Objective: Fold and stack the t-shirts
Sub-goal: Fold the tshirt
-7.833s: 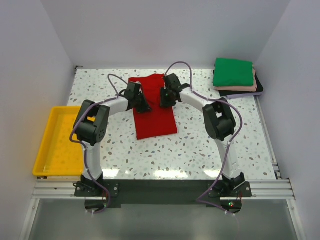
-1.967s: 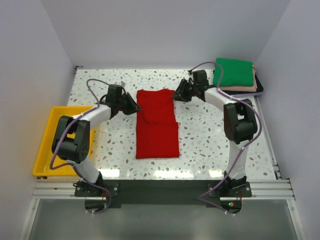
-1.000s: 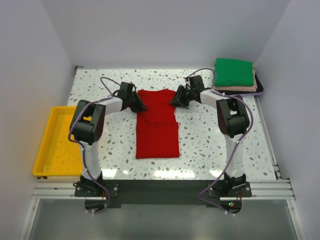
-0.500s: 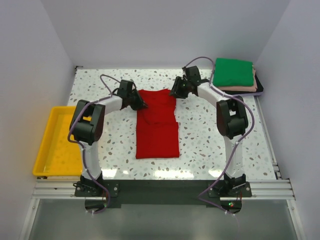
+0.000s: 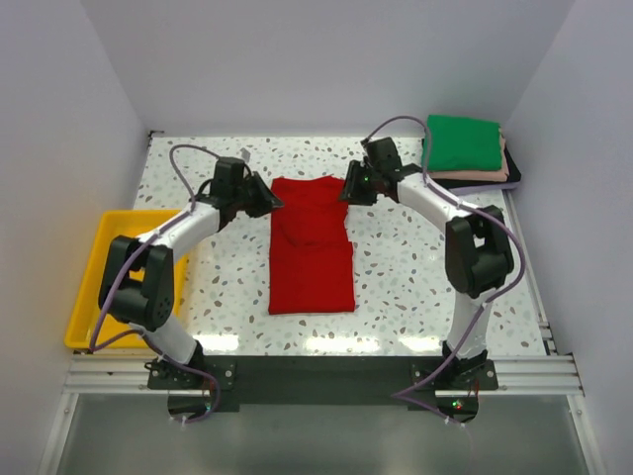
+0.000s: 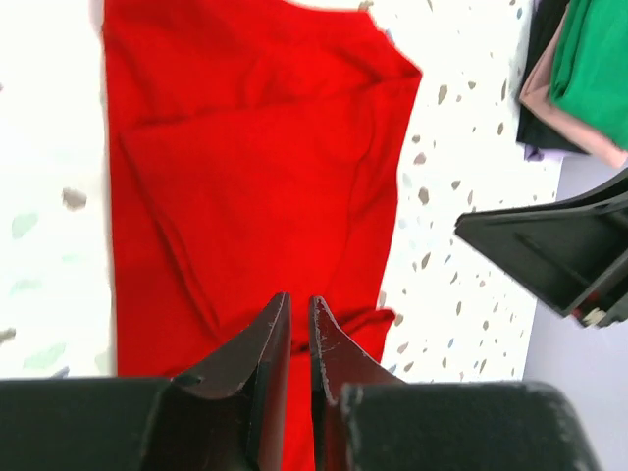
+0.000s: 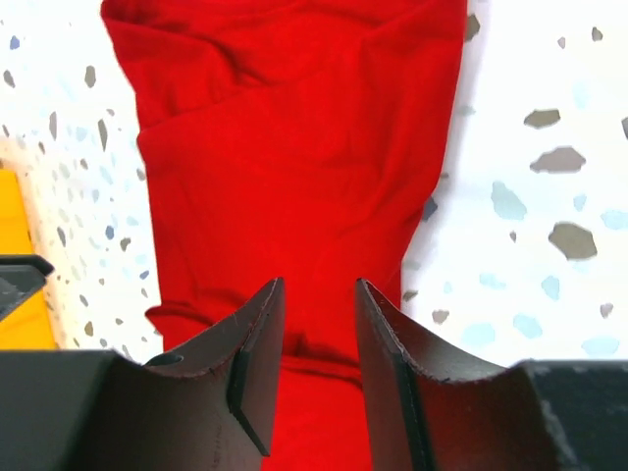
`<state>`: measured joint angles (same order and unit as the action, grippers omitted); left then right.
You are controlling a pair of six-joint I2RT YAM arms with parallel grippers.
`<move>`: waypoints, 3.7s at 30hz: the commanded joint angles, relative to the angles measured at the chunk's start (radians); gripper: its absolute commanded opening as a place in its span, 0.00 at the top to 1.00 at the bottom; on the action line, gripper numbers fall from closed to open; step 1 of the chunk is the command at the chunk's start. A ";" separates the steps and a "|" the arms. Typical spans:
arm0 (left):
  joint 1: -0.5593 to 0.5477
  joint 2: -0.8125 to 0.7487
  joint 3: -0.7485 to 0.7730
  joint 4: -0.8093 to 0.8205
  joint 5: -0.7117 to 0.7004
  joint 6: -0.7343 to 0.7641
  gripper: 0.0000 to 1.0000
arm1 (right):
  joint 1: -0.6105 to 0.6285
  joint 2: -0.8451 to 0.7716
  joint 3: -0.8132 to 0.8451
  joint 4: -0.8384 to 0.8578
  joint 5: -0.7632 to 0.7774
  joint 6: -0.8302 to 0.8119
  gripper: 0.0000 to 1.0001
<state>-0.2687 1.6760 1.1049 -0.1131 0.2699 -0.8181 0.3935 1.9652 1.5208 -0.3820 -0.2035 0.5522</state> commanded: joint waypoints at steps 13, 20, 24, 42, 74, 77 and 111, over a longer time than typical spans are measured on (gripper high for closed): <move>0.006 -0.229 -0.292 0.020 -0.008 0.019 0.82 | -0.008 0.075 -0.151 0.127 -0.094 0.040 0.76; 0.006 -0.278 -0.382 0.009 -0.018 0.030 0.81 | -0.028 0.100 -0.145 0.083 -0.088 0.017 0.78; 0.006 -0.324 -0.428 -0.010 -0.015 0.037 0.76 | -0.028 0.054 -0.133 0.077 -0.123 0.017 0.71; -0.079 -0.562 -0.701 -0.146 0.080 0.025 0.46 | -0.009 -0.529 -0.657 0.038 -0.172 0.097 0.46; -0.191 -0.578 -0.843 -0.057 0.061 -0.125 0.60 | 0.127 -0.660 -1.166 0.434 -0.201 0.491 0.56; -0.198 -0.564 -0.844 -0.045 0.058 -0.128 0.61 | 0.130 -0.640 -1.171 0.456 -0.201 0.502 0.57; -0.426 -0.935 -0.676 -0.402 -0.018 -0.246 1.00 | 0.139 -1.192 -1.081 -0.242 -0.288 0.186 1.00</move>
<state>-0.6861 0.7784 0.3500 -0.4213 0.2962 -1.0332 0.5301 0.8249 0.3820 -0.4114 -0.5148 0.8104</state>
